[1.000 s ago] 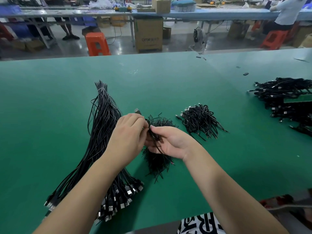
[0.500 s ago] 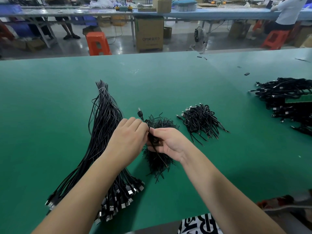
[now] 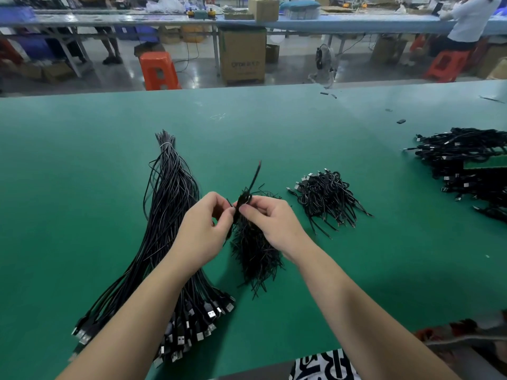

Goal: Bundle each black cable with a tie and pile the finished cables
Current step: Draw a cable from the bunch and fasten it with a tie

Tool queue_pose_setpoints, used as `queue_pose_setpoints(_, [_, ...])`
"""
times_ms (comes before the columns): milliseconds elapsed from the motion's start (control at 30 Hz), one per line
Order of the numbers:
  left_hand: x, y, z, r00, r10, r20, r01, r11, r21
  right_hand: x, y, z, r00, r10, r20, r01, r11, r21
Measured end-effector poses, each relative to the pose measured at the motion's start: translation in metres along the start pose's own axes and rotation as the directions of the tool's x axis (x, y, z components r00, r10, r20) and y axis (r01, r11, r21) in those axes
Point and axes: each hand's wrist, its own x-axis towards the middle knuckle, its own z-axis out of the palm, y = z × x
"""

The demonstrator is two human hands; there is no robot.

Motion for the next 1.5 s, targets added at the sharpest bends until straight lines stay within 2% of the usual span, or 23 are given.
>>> queue_pose_setpoints(67, [-0.003,0.002,0.001,0.993,0.116,-0.021,-0.113,0.99,0.085,0.001,0.0,0.0,0.999,0.046,-0.019,-0.046,0.998,-0.042])
queue_pose_setpoints(167, [-0.009,0.003,0.001,0.955,0.298,-0.006,-0.292,0.938,0.186,0.002,-0.001,0.001,0.993,0.111,-0.031,-0.11,0.994,0.019])
queue_pose_setpoints(300, [-0.01,0.002,0.001,0.903,0.428,0.041,-0.418,0.853,0.313,0.002,-0.005,0.0,0.994,0.099,0.056,-0.104,0.991,0.087])
queue_pose_setpoints(367, [-0.01,0.0,0.0,0.926,0.378,0.003,-0.367,0.898,0.242,0.001,-0.007,-0.002,0.993,0.091,0.081,-0.1,0.989,0.112])
queue_pose_setpoints(500, [-0.006,-0.008,0.0,0.994,0.085,-0.062,-0.086,0.996,-0.012,-0.003,-0.009,-0.003,0.988,0.017,0.154,-0.028,0.997,0.07])
queue_pose_setpoints(600, [-0.002,-0.013,0.001,0.992,-0.13,-0.008,0.122,0.954,-0.275,-0.005,-0.009,0.001,0.988,-0.02,0.153,0.02,1.0,0.005])
queue_pose_setpoints(667, [-0.003,-0.015,0.001,0.981,-0.19,0.044,0.191,0.89,-0.413,-0.005,-0.01,0.003,0.995,-0.031,0.1,0.035,0.998,-0.047])
queue_pose_setpoints(733, [-0.006,-0.016,0.002,0.978,-0.193,0.079,0.208,0.863,-0.46,-0.003,-0.01,0.005,0.998,-0.052,0.022,0.055,0.985,-0.16])
queue_pose_setpoints(800, [-0.007,-0.015,0.004,0.986,-0.159,0.057,0.168,0.889,-0.426,-0.001,-0.009,0.005,0.998,-0.066,-0.013,0.061,0.974,-0.219])
queue_pose_setpoints(900, [-0.01,-0.01,0.007,0.997,-0.04,-0.062,0.024,0.972,-0.235,-0.004,-0.007,0.01,1.0,0.002,0.008,-0.001,0.993,-0.12])
queue_pose_setpoints(1000, [-0.015,-0.004,0.006,0.98,0.13,-0.151,-0.139,0.989,-0.054,-0.006,-0.007,0.016,0.998,0.069,-0.012,-0.069,0.996,0.058])
queue_pose_setpoints(1100, [-0.015,-0.004,0.002,0.951,0.271,-0.149,-0.254,0.96,0.122,-0.005,-0.008,0.015,0.996,0.086,0.016,-0.088,0.984,0.157])
queue_pose_setpoints(1200, [-0.012,-0.005,-0.001,0.94,0.328,-0.094,-0.308,0.934,0.18,-0.006,-0.008,0.013,0.998,0.063,0.03,-0.067,0.985,0.161])
queue_pose_setpoints(1267, [-0.01,-0.006,-0.004,0.941,0.332,-0.068,-0.316,0.932,0.179,-0.007,-0.007,0.012,0.998,0.054,0.026,-0.057,0.986,0.158])
queue_pose_setpoints(1333, [-0.009,-0.006,-0.005,0.956,0.28,-0.087,-0.265,0.952,0.154,-0.007,-0.008,0.011,0.998,0.038,0.046,-0.042,0.994,0.102])
queue_pose_setpoints(1433, [-0.007,-0.006,-0.006,0.984,0.104,-0.144,-0.103,0.995,0.012,-0.01,-0.011,0.011,0.993,-0.016,0.119,0.017,1.0,-0.005])
queue_pose_setpoints(1500, [-0.005,-0.006,-0.006,0.993,-0.001,-0.119,-0.014,0.992,-0.122,-0.01,-0.013,0.013,0.996,-0.049,0.07,0.05,0.999,-0.003])
